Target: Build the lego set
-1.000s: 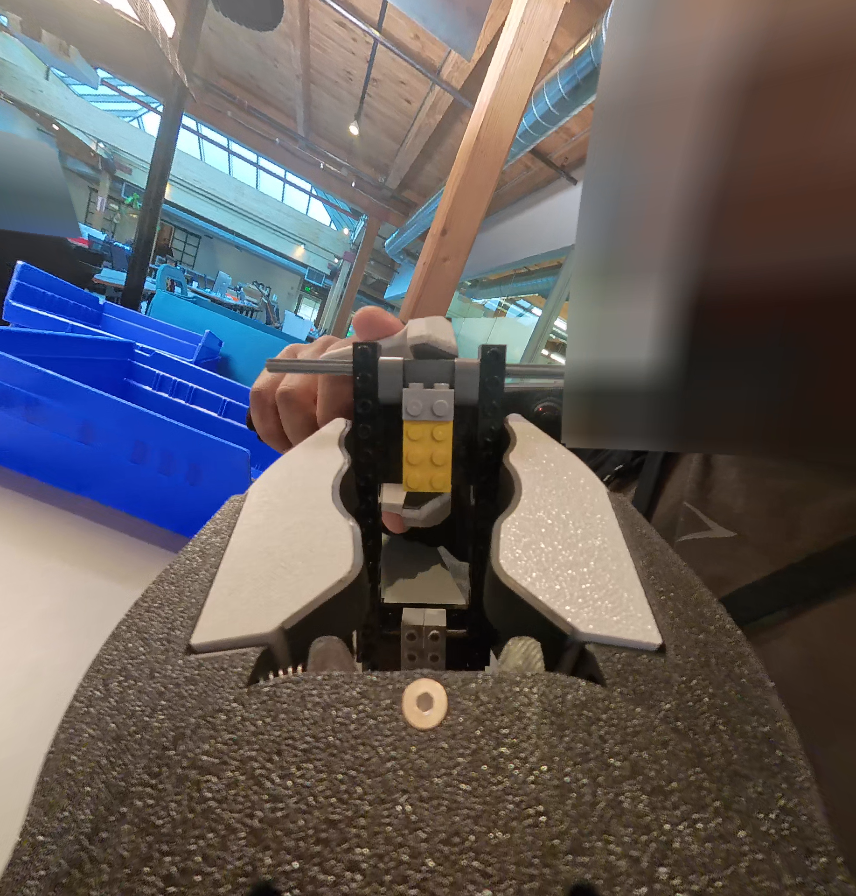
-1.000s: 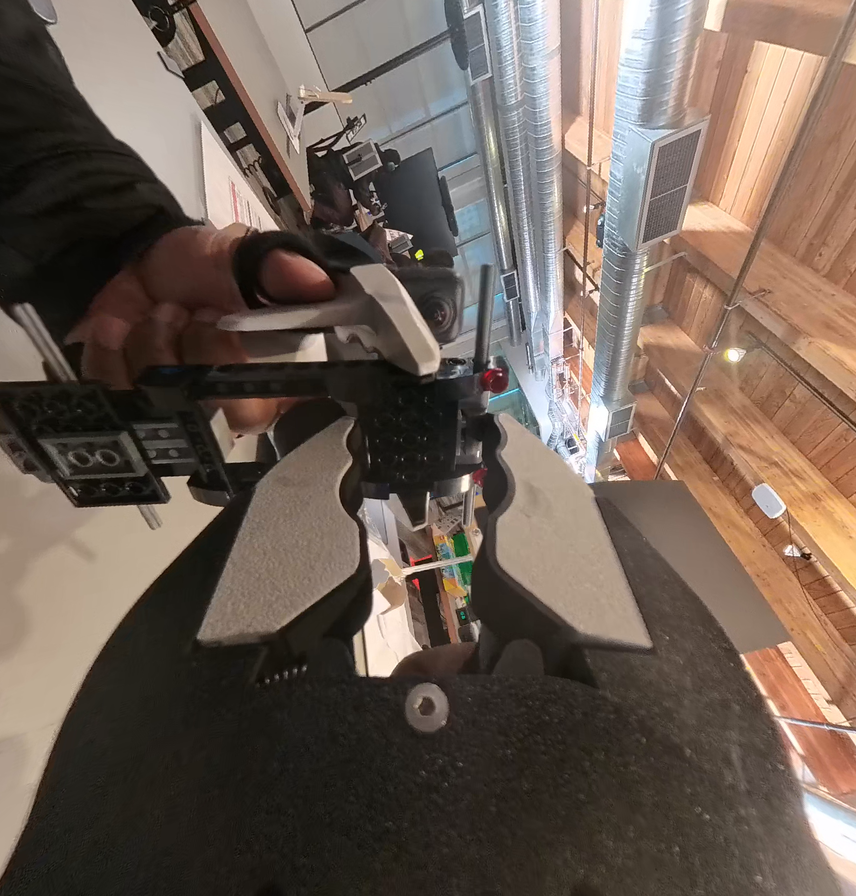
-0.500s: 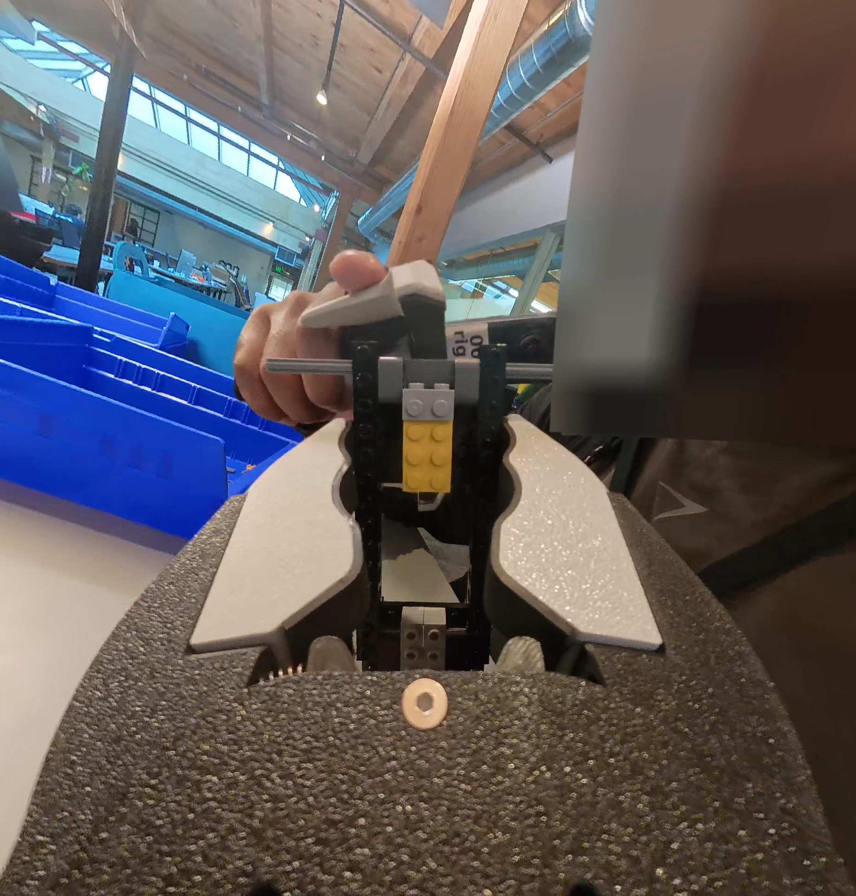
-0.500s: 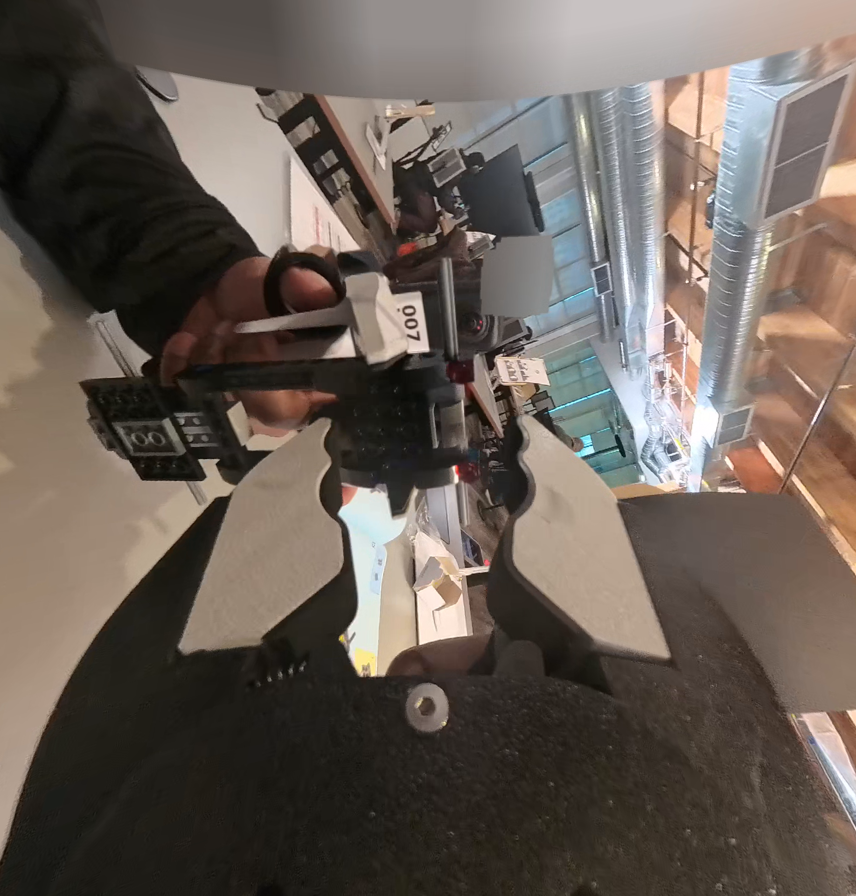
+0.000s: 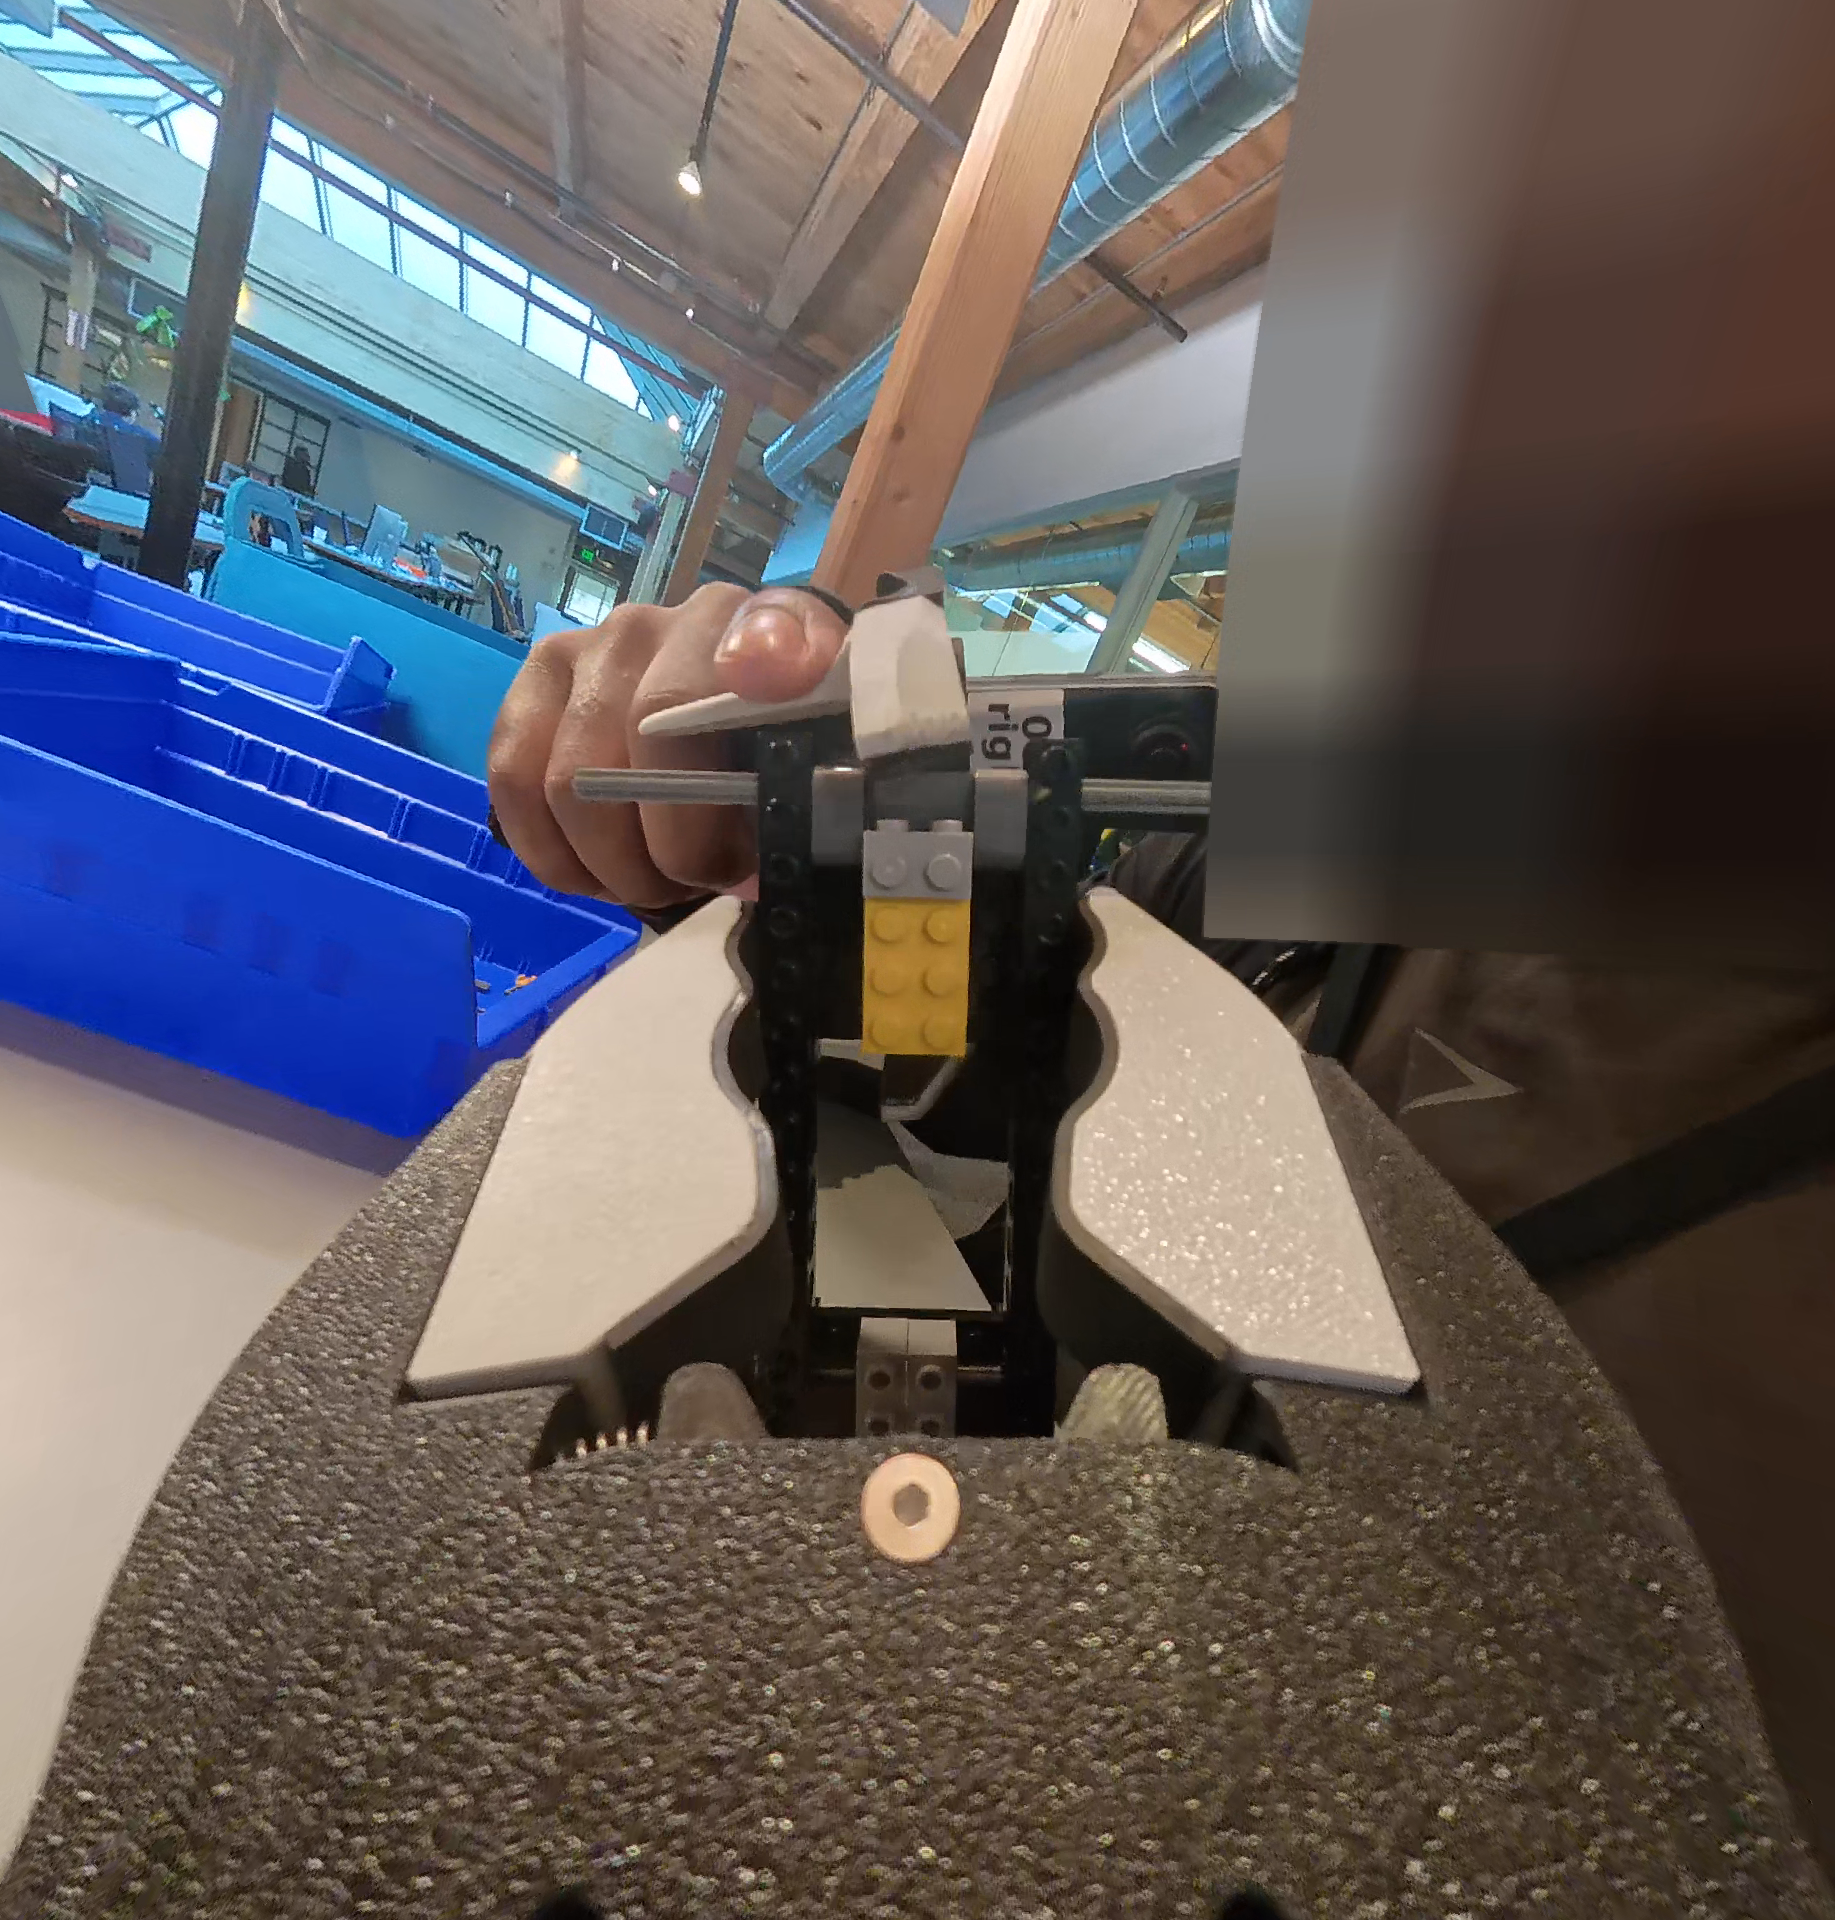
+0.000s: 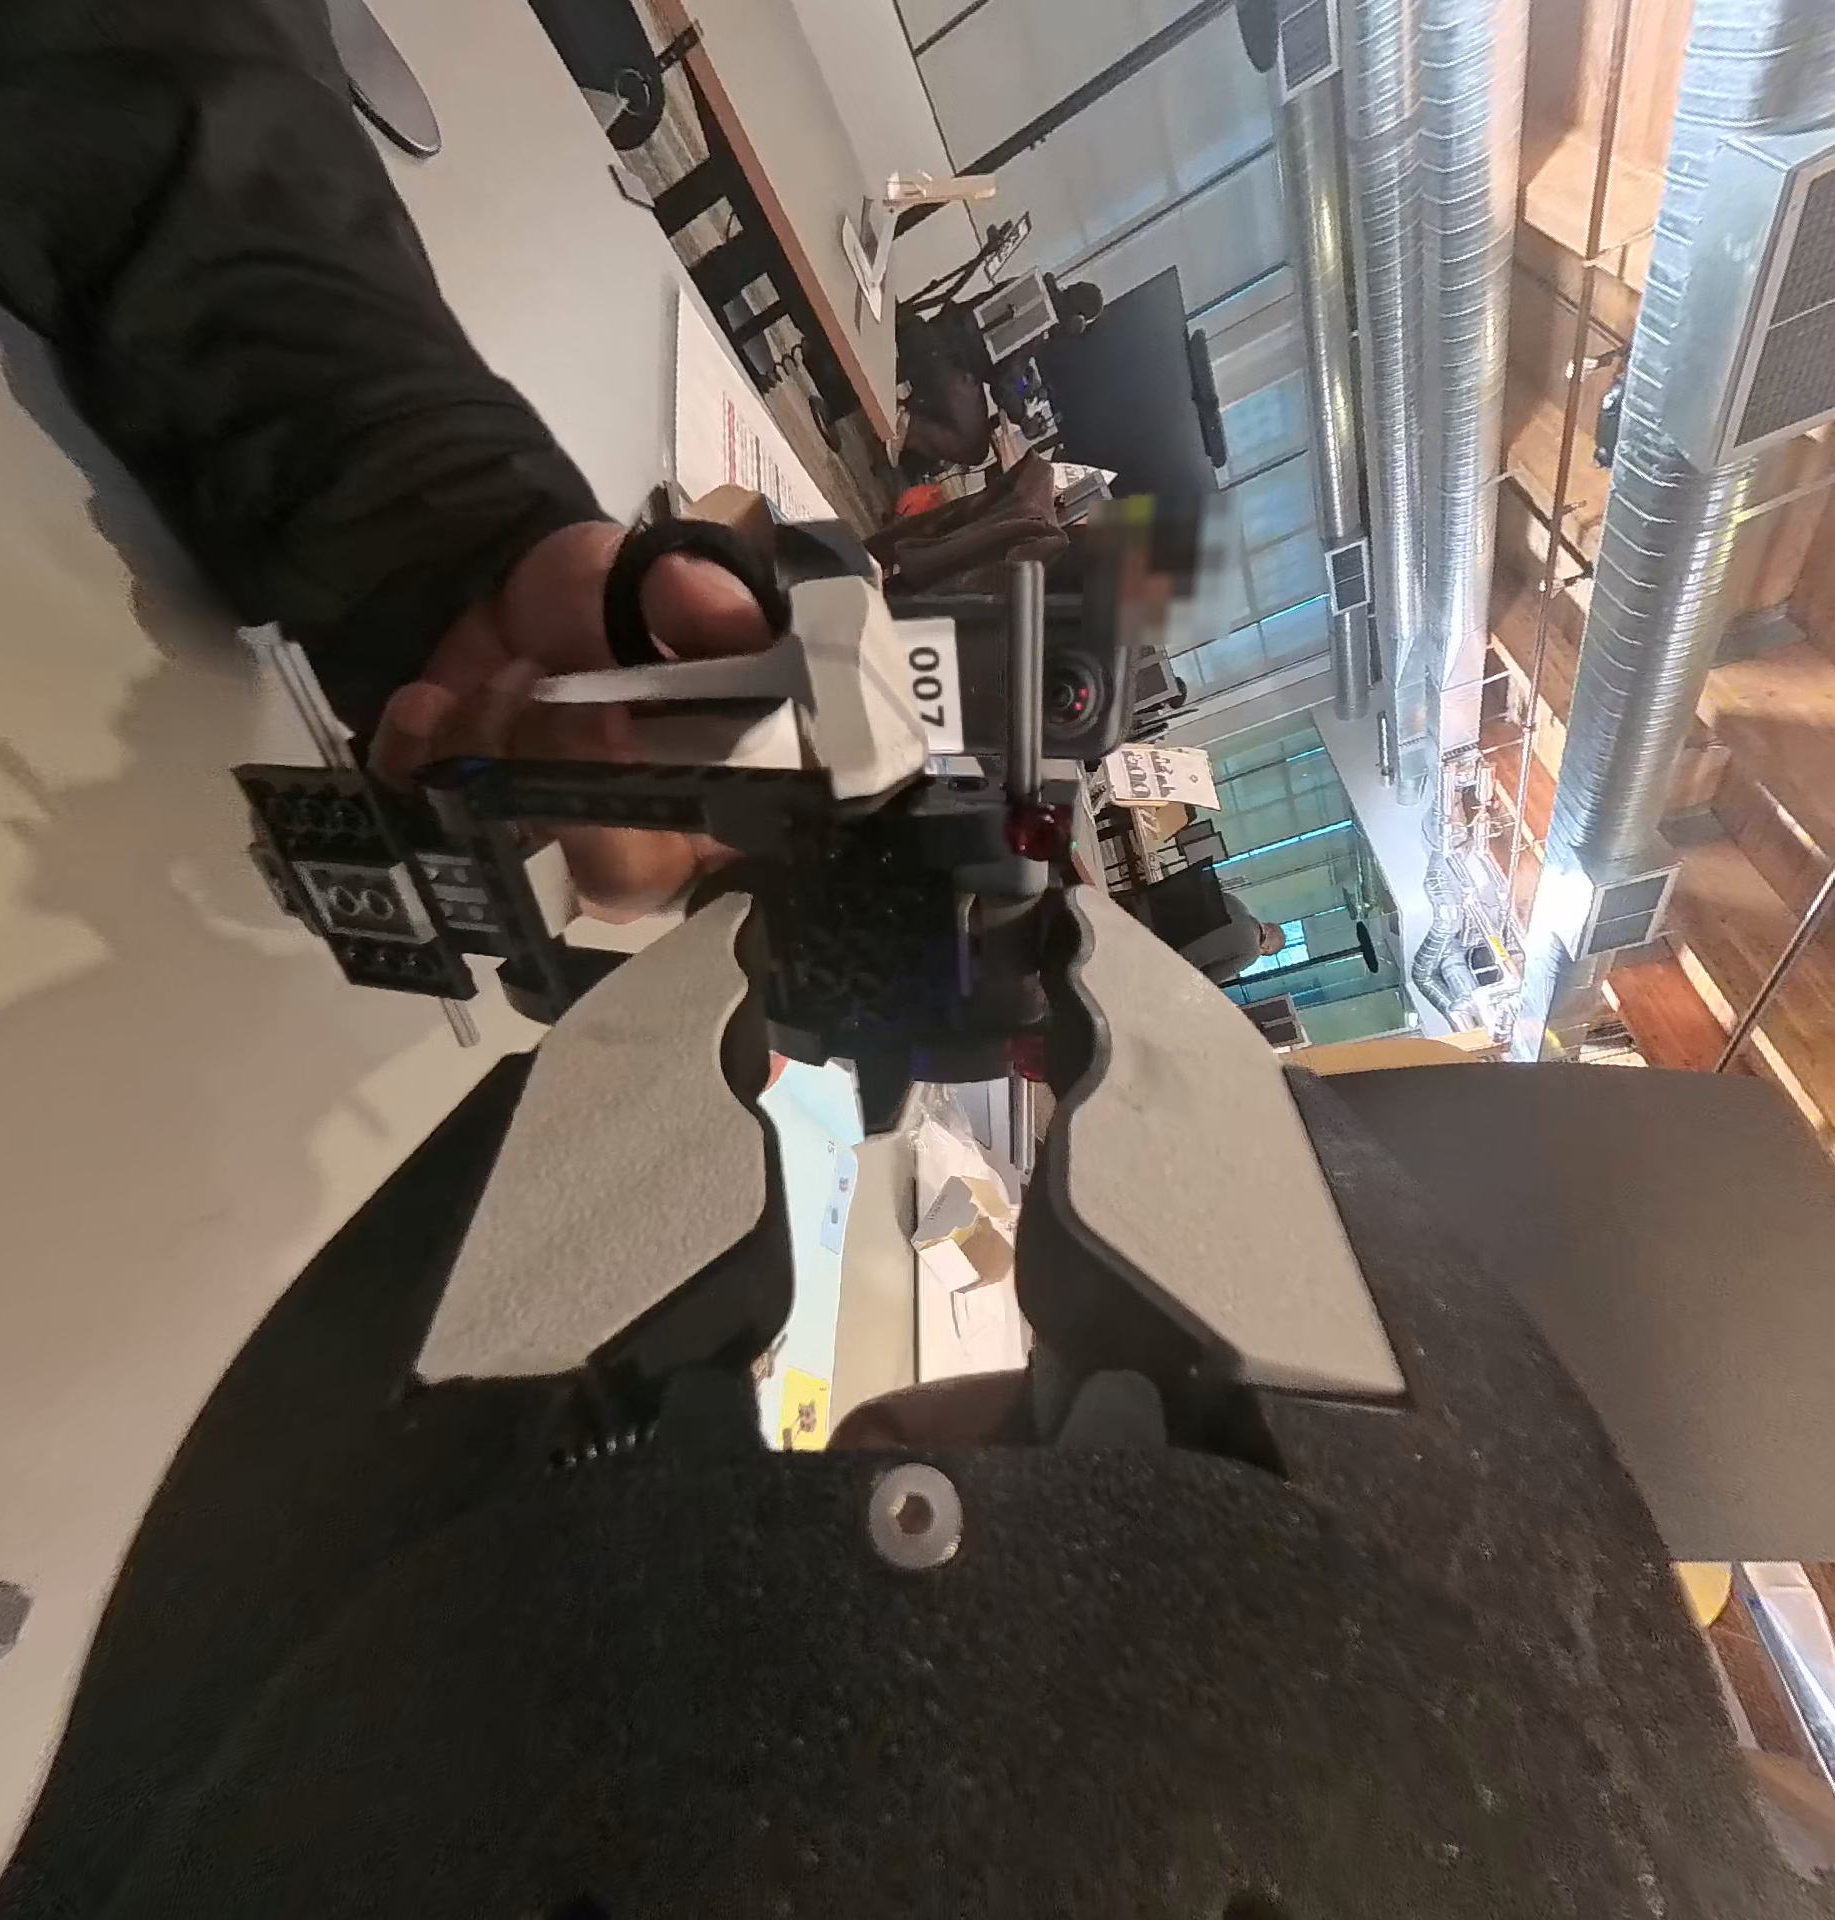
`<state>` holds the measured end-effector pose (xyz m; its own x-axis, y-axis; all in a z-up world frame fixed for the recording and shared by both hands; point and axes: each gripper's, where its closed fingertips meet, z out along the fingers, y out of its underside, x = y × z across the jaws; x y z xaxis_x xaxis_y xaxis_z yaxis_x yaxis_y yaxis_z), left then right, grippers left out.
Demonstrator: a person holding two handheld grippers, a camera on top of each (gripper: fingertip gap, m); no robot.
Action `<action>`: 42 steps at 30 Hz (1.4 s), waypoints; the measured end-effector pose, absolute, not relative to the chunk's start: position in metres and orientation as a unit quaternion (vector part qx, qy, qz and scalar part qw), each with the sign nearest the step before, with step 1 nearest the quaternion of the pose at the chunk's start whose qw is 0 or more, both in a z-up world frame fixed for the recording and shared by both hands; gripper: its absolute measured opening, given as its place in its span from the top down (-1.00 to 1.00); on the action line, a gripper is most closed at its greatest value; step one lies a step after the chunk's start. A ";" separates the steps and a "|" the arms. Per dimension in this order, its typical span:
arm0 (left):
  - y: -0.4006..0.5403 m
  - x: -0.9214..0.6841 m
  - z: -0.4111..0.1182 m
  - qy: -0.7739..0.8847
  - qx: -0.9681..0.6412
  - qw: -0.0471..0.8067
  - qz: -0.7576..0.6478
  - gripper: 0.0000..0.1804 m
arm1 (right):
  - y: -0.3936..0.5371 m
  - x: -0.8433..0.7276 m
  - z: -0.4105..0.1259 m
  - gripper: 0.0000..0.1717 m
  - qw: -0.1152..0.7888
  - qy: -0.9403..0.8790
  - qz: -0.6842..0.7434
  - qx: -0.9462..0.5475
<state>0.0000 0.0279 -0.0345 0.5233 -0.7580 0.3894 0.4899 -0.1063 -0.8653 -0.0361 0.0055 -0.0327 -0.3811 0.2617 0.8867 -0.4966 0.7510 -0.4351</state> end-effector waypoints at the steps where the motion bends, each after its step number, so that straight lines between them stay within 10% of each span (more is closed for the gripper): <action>1: 0.028 -0.001 -0.034 0.114 -0.569 0.661 -0.476 0.38 | 0.006 -0.037 -0.032 0.42 0.554 -0.755 0.343 0.076; 42: 0.027 -0.009 -0.027 0.097 -0.543 0.689 -0.470 0.38 | 0.007 -0.044 -0.028 0.44 0.583 -0.741 0.325 0.069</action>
